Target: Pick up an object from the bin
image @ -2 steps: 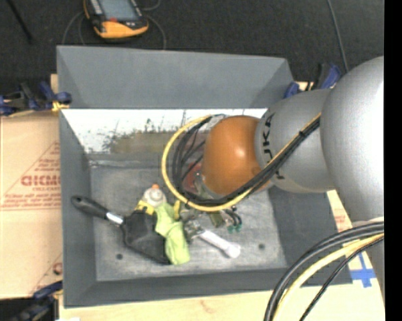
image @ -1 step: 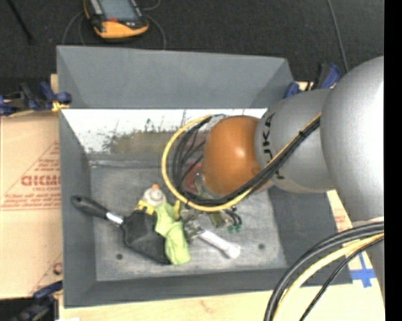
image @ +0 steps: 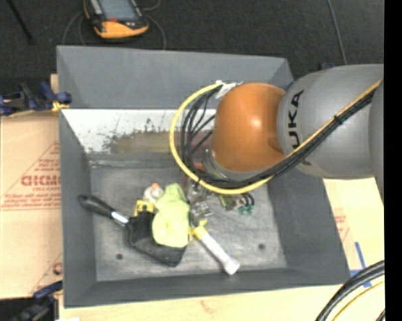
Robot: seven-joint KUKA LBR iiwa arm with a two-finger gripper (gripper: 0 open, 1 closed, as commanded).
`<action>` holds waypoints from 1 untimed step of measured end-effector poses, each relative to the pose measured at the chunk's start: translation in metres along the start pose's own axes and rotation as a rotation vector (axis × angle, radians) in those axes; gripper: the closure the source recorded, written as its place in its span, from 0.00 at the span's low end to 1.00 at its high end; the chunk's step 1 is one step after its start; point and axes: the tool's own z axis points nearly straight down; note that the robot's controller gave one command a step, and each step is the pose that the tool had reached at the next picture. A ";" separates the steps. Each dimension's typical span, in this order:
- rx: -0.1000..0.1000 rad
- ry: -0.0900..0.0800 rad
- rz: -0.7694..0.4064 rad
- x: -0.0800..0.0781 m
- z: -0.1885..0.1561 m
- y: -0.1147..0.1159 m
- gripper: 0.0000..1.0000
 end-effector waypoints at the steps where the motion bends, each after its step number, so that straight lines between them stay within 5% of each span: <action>1: 0.000 0.000 -0.001 0.000 0.000 0.000 1.00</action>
Offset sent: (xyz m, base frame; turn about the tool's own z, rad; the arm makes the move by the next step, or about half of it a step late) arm 0.0066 -0.0309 -0.1003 -0.1954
